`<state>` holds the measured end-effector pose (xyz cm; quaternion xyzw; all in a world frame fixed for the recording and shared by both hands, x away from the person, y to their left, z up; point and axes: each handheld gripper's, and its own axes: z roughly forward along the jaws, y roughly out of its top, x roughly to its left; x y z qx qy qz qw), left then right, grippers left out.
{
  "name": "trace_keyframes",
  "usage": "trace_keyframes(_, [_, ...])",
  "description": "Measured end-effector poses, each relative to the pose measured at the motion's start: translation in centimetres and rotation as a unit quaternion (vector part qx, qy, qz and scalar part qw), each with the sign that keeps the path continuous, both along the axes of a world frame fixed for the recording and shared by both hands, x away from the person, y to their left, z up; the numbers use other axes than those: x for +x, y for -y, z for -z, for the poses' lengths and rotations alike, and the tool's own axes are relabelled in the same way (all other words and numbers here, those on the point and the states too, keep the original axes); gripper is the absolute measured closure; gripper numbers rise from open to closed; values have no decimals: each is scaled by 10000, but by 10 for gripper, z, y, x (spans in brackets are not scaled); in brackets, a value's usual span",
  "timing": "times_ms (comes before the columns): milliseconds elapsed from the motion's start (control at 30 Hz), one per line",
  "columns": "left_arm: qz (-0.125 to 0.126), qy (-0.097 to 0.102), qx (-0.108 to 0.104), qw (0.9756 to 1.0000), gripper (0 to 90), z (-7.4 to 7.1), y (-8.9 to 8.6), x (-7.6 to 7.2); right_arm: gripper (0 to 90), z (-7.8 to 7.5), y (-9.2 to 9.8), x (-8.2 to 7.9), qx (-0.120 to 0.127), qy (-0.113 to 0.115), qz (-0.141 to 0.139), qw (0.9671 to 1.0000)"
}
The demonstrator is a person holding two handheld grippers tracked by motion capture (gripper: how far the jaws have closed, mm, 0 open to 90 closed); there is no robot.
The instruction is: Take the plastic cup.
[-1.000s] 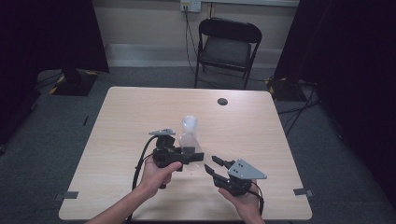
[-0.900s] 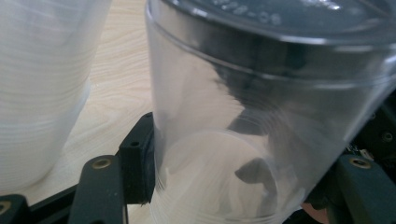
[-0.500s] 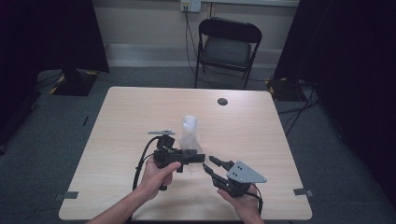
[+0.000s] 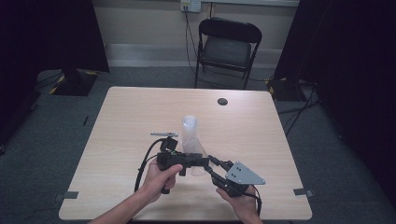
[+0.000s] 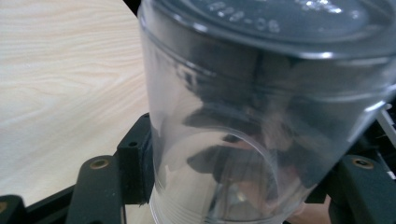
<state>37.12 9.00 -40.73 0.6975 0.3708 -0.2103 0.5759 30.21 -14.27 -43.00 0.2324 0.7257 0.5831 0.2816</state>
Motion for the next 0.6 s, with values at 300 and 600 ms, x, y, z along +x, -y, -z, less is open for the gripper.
trace_keyframes(300, [69,-244,-226,9994,365,1,0,0,733,-3,-2,-1,185,275,105,9994])
trace_keyframes(600, [234,-316,-230,9990,351,3,7,-4,760,0,-5,0,206,300,99,9993])
